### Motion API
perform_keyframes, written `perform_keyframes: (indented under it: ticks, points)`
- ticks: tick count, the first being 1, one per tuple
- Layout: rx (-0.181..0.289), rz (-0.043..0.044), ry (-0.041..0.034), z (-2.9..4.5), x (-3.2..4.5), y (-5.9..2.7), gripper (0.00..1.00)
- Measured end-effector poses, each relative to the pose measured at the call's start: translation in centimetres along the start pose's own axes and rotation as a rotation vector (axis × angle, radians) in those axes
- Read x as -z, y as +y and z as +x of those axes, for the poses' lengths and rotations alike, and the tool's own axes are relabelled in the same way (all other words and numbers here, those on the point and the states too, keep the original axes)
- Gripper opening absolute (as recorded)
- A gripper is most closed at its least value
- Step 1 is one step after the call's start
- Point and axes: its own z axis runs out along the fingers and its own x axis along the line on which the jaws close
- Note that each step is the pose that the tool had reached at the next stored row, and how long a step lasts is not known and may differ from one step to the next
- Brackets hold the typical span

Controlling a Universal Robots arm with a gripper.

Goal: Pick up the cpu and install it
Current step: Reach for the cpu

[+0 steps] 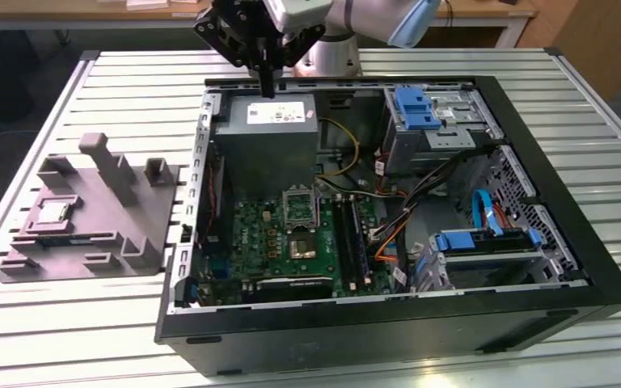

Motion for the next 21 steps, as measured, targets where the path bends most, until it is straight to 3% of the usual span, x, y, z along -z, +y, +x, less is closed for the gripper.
perform_keyframes:
  ticks: [21]
  points:
    - [0.0, 0.0, 0.0, 0.48, 0.01, -0.04, 0.11]
